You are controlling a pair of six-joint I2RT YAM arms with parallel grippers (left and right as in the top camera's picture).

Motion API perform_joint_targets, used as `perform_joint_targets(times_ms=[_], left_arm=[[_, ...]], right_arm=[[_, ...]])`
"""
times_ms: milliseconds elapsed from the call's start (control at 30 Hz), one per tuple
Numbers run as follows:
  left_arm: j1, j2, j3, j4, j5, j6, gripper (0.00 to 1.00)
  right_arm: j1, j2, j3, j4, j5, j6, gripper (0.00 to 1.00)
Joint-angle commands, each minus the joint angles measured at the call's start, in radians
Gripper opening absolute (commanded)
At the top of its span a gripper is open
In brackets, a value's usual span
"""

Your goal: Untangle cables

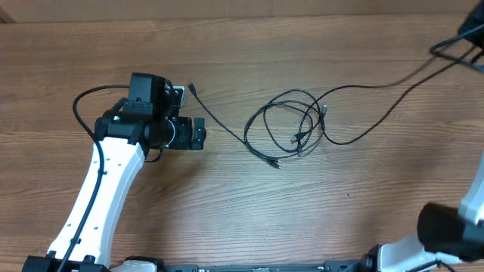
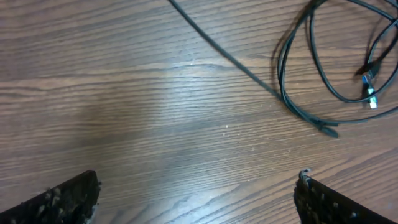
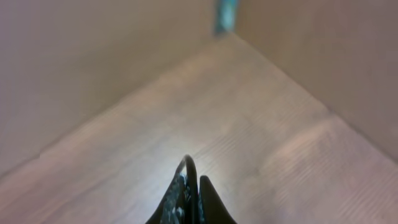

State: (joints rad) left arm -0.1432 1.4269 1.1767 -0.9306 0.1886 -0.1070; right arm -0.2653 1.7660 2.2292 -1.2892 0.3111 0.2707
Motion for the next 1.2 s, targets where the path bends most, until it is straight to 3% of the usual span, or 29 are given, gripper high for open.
perform_joint_targets(times_ms=[0, 267, 300, 400, 433, 633, 900, 1167], left_arm=[[0.0, -0.015, 0.004, -0.012, -0.019, -0.04, 1.0], [-0.001, -0.015, 0.004, -0.016, -0.011, -0.051, 1.0], [-0.001, -0.015, 0.004, -0.016, -0.011, -0.051, 1.0], [-0.001, -0.015, 0.004, -0.016, -0.011, -0.051, 1.0], [-0.001, -0.015, 0.004, -0.016, -0.011, -0.051, 1.0], [-0.001, -0.015, 0.004, -0.015, -0.012, -0.05, 1.0], [-0.001, -0.015, 0.004, -0.015, -0.012, -0.05, 1.0], [-0.001, -0.015, 0.004, -0.015, -0.012, -0.05, 1.0]], right_arm=[[-0.048, 0.066, 0.016, -0.065, 0.021, 0.113, 0.04], [-0.09, 0.245, 0.016, -0.194, 0.041, 0.174, 0.04], [-0.089, 0.257, 0.016, -0.195, 0.015, 0.169, 0.08], [-0.089, 0.267, 0.016, -0.205, -0.106, 0.162, 0.82], [-0.087, 0.267, 0.016, -0.204, -0.166, 0.13, 0.86], [-0.063, 0.267, 0.016, -0.262, -0.565, -0.126, 0.88], [0.113, 0.283, -0.003, -0.304, -0.589, -0.167, 0.91], [0.324, 0.318, -0.223, -0.138, -0.52, 0.156, 0.91]])
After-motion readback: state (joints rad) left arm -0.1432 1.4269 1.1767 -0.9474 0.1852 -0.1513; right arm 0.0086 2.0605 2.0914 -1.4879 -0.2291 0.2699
